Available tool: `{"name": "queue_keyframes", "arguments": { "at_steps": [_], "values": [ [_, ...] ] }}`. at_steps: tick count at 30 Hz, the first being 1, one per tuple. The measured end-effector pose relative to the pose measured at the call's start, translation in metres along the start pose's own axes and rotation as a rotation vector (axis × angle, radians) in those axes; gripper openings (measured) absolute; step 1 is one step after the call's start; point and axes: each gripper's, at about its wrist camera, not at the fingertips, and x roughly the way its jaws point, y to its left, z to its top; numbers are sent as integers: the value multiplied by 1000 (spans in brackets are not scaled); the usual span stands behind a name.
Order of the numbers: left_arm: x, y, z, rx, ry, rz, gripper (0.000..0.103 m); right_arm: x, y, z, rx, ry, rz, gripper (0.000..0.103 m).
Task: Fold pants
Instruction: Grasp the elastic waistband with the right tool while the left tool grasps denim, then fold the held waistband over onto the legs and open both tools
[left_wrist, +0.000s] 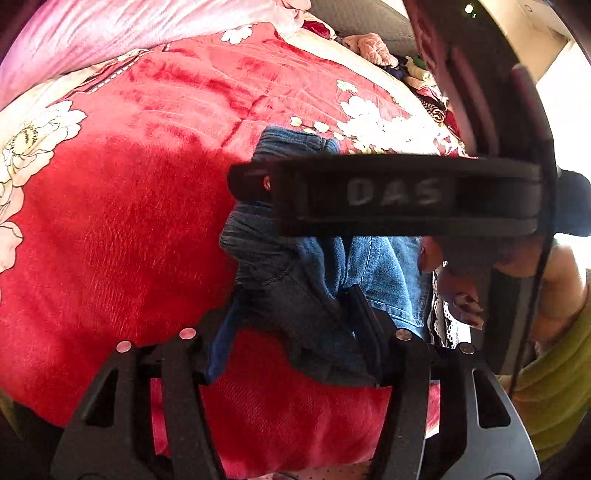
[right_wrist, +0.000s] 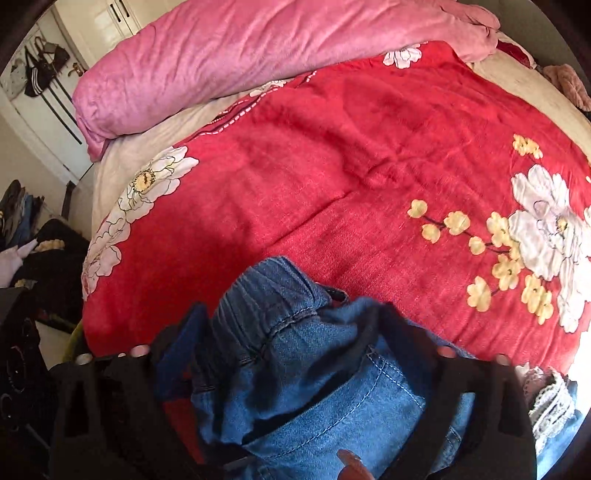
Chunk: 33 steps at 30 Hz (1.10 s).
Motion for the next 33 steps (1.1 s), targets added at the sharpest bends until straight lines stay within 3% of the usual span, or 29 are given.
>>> {"name": "queue_keyframes", "arguments": {
  "at_steps": [2,7,15,20,30,33],
  "values": [
    [0,0,1,-3,1,1,52,-2,-1,-2,-11,-31,2,57],
    [-3,0,2,-14,-1,-8,59,-23,-14,-11,22,-101,70,36],
    [-17,-21,2,37,-24,-15,80,-85,-47,-38,134,-252,227,35],
    [-15,-42,6,82,-33,-21,87,-118,-65,-57,161,-328,236,35],
    [1,-104,14,186,-8,-153,87,-163,-107,-107,227,-424,246,35],
    [3,-126,12,218,-9,-187,87,-174,-120,-125,255,-446,237,41]
  ]
}}
